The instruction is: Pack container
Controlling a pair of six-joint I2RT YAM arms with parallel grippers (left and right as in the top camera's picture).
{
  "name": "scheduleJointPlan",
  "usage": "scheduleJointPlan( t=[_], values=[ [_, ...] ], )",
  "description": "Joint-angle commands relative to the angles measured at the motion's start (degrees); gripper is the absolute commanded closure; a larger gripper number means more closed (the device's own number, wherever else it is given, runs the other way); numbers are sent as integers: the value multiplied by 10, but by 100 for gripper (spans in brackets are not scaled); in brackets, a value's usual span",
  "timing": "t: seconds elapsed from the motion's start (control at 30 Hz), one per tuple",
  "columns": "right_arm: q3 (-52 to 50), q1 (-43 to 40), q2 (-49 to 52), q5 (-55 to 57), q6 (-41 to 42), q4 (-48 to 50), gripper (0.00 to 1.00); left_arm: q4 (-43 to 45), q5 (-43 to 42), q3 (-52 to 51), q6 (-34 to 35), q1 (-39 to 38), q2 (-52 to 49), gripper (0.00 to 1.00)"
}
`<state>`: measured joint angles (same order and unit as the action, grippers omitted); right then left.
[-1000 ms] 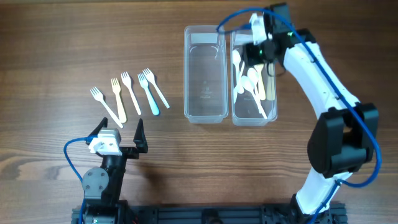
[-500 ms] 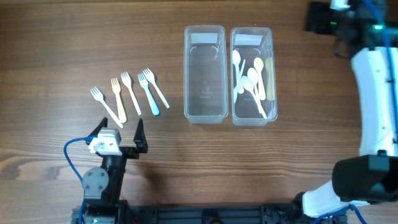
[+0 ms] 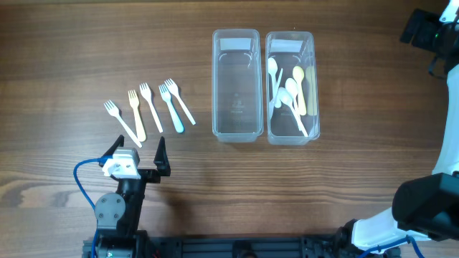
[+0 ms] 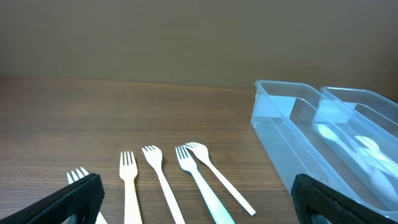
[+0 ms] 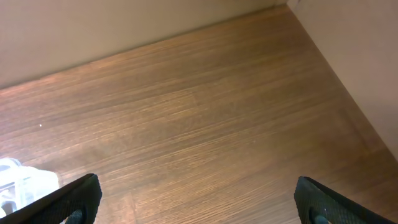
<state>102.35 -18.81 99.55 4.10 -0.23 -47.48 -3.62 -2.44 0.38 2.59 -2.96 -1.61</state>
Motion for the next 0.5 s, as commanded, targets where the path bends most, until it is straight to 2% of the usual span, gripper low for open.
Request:
scheduleJointPlan(
  t=[0.0, 0.17, 0.33, 0.47],
  values=[
    [-7, 3, 5, -9, 2, 3, 0, 7, -8, 0, -9, -3, 1, 0],
    [-7, 3, 5, -9, 2, 3, 0, 45, -2, 34, -9, -2, -3, 0],
    [-7, 3, 5, -9, 2, 3, 0, -44, 25, 177, -9, -2, -81, 0],
    [-7, 3, 5, -9, 2, 3, 0, -122, 36, 351, -9, -2, -233, 0]
  ],
)
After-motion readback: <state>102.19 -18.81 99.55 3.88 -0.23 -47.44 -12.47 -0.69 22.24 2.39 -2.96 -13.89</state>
